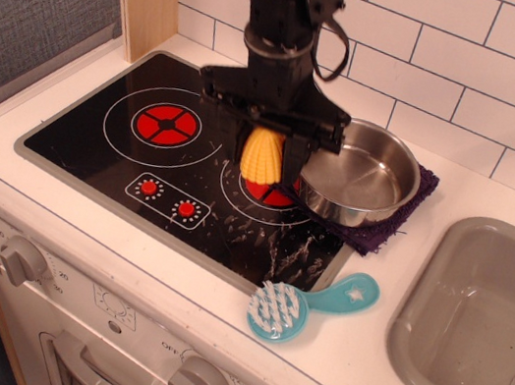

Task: Move potato to front right corner of stove top

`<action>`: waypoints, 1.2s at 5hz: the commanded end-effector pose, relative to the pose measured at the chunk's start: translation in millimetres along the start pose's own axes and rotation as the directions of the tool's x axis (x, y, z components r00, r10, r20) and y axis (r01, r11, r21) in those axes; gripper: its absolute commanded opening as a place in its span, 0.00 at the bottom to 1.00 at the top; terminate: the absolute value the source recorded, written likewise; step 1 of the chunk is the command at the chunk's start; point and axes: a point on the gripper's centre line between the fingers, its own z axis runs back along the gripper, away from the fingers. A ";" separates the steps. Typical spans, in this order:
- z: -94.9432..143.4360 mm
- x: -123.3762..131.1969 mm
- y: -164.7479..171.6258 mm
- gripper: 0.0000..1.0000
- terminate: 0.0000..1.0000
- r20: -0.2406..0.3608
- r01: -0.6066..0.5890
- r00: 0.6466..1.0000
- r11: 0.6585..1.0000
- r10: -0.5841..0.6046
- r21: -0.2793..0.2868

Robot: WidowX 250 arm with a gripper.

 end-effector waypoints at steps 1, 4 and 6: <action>-17.9 -13.9 -16.6 0.00 0.00 -0.063 0.069 0.995 0.996 -0.072 -0.054; -32.3 -35.6 -25.1 0.00 0.00 -0.120 0.082 0.989 0.993 -0.092 -0.085; -11.6 -34.7 -41.3 1.00 0.00 -0.059 0.138 0.988 0.987 -0.143 -0.082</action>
